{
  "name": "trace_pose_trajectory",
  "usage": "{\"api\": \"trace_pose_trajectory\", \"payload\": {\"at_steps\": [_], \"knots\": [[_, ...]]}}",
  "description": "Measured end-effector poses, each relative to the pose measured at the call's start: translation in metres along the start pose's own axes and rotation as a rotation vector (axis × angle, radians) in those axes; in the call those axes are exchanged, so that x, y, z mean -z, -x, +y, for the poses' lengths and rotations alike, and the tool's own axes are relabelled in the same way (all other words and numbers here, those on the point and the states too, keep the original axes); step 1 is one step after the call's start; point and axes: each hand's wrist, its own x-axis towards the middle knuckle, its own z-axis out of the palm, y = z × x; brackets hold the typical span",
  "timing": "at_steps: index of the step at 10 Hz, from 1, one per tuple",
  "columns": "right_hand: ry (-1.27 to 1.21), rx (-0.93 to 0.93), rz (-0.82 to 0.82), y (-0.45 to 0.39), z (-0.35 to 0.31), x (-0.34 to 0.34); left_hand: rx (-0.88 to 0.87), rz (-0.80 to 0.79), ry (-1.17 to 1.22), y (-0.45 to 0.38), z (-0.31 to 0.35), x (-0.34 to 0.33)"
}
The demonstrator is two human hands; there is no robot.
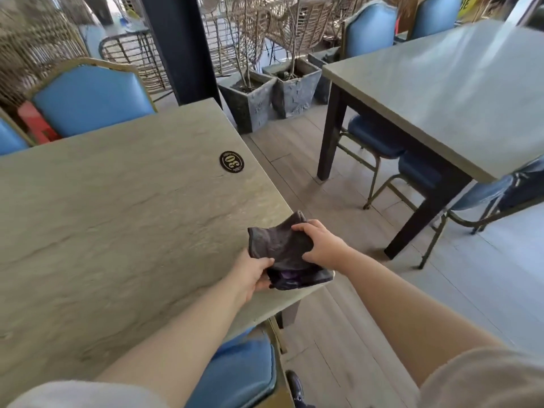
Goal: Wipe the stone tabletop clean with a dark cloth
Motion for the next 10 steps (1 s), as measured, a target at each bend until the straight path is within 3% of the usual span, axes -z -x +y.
{"api": "trace_pose_trajectory", "payload": {"at_steps": [2, 4, 5, 6, 7, 8, 9, 10], "knots": [[0.063, 0.098, -0.058, -0.026, 0.007, -0.016, -0.062, 0.216, -0.096, -0.015, -0.014, -0.002], [0.239, 0.093, 0.060, -0.032, 0.018, -0.023, -0.126, 0.436, -0.438, -0.022, -0.019, -0.008], [0.270, 0.084, 0.053, -0.025, 0.023, -0.021, -0.105, 0.493, -0.536, -0.021, -0.018, -0.011], [0.353, 0.128, 0.041, -0.019, 0.027, -0.014, -0.022, 0.506, -0.456, -0.018, -0.017, -0.010], [0.300, 0.172, 0.010, -0.011, 0.029, -0.001, 0.017, 0.535, -0.417, -0.006, -0.013, -0.010], [0.240, 0.213, 0.008, 0.001, 0.029, 0.013, 0.004, 0.579, -0.549, 0.016, -0.009, -0.017], [0.197, 0.259, 0.040, 0.016, 0.029, 0.025, -0.063, 0.600, -0.671, 0.044, -0.004, -0.030], [0.173, 0.287, 0.096, 0.031, 0.027, 0.034, -0.245, 0.602, -0.726, 0.072, -0.002, -0.045]]}}
